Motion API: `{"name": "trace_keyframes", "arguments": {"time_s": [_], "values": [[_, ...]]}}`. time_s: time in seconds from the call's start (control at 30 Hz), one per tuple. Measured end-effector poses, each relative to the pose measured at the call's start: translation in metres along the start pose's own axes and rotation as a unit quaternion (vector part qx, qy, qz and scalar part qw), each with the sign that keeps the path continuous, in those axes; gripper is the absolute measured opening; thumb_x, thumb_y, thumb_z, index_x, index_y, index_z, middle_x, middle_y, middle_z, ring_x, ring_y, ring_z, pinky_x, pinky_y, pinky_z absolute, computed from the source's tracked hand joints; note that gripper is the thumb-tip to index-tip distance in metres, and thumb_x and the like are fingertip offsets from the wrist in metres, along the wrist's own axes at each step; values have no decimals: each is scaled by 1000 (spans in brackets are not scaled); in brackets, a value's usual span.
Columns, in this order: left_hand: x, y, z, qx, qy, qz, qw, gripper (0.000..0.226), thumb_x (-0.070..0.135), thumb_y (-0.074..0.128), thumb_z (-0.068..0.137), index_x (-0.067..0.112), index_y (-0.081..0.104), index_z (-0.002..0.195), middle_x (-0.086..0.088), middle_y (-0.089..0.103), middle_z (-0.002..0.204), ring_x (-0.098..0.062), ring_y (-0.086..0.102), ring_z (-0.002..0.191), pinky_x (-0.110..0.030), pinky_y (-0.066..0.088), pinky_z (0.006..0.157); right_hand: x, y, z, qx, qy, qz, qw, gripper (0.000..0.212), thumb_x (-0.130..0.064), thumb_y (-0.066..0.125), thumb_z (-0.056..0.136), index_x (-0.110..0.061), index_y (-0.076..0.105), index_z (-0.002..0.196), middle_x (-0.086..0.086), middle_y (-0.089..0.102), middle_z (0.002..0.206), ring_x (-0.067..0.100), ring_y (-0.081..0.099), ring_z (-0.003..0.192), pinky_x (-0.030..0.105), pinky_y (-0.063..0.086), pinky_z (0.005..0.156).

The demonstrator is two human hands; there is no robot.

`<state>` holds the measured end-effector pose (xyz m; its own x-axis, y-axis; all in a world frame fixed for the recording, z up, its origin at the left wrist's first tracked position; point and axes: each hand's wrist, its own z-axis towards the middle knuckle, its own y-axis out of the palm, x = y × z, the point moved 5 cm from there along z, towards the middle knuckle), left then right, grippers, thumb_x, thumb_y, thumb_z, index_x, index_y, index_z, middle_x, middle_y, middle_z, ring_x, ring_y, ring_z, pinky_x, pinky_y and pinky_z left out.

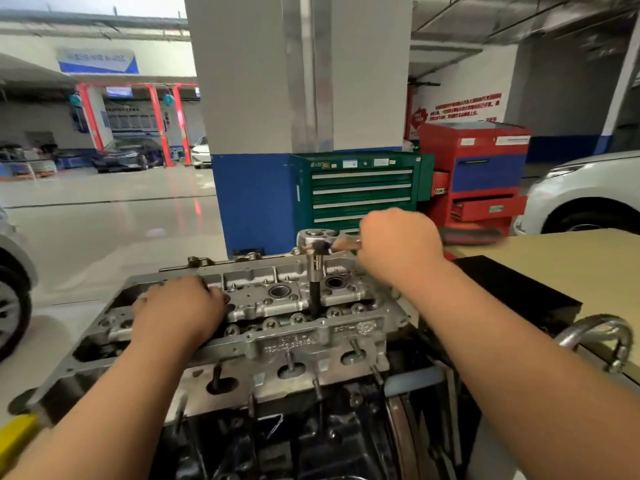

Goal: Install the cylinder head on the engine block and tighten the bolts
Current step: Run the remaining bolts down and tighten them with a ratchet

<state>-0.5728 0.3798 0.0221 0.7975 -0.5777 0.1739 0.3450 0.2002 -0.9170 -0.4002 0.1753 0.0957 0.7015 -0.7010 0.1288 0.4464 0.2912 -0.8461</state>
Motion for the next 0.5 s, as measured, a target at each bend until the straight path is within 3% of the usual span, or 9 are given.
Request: {"name": "trace_keyframes", "arguments": {"time_s": [0.07, 0.13, 0.2, 0.33, 0.4, 0.5], "values": [[13, -2, -4, 9, 76, -25, 997, 35, 42, 41, 96, 19, 62, 112, -10, 61, 118, -31, 54, 109, -40, 47, 90, -12, 19, 38, -58, -43, 86, 994, 17, -33, 61, 89, -19, 66, 98, 0, 61, 86, 23, 59, 87, 33, 44, 75], [20, -2, -6, -12, 130, -77, 988, 29, 39, 43, 97, 20, 62, 109, -9, 62, 116, -29, 55, 106, -40, 47, 90, -33, 28, 56, -96, -94, 114, 984, 30, -40, 65, 86, -17, 67, 105, 2, 65, 98, 23, 58, 93, 35, 46, 83], [17, -2, -5, -26, 130, -98, 986, 23, 34, 45, 97, 19, 62, 103, -9, 64, 112, -29, 57, 102, -40, 48, 88, -39, 27, 61, -90, -113, 83, 986, 28, -43, 64, 86, -18, 66, 100, 0, 61, 88, 22, 55, 89, 36, 41, 81], [14, -1, -6, -15, 123, -88, 988, 19, 32, 48, 95, 21, 62, 101, -9, 66, 112, -31, 59, 103, -38, 48, 85, -7, -1, 17, -57, -26, -14, 998, 17, -36, 54, 91, -19, 55, 90, -4, 48, 74, 21, 48, 82, 42, 30, 87], [16, 0, -5, -12, 119, -83, 989, 18, 33, 48, 94, 23, 62, 101, -8, 66, 112, -30, 59, 103, -37, 49, 84, -4, -18, -27, -56, -19, -23, 998, 24, -44, 50, 92, -21, 45, 93, -2, 48, 78, 25, 50, 83, 42, 28, 80], [15, 2, -2, -11, 117, -74, 990, 20, 34, 47, 94, 25, 61, 104, -7, 65, 113, -29, 57, 104, -37, 48, 86, -22, -37, -77, 34, -87, -75, 993, 29, -43, 52, 89, -21, 40, 105, 5, 54, 91, 27, 55, 81, 36, 23, 64]]}}
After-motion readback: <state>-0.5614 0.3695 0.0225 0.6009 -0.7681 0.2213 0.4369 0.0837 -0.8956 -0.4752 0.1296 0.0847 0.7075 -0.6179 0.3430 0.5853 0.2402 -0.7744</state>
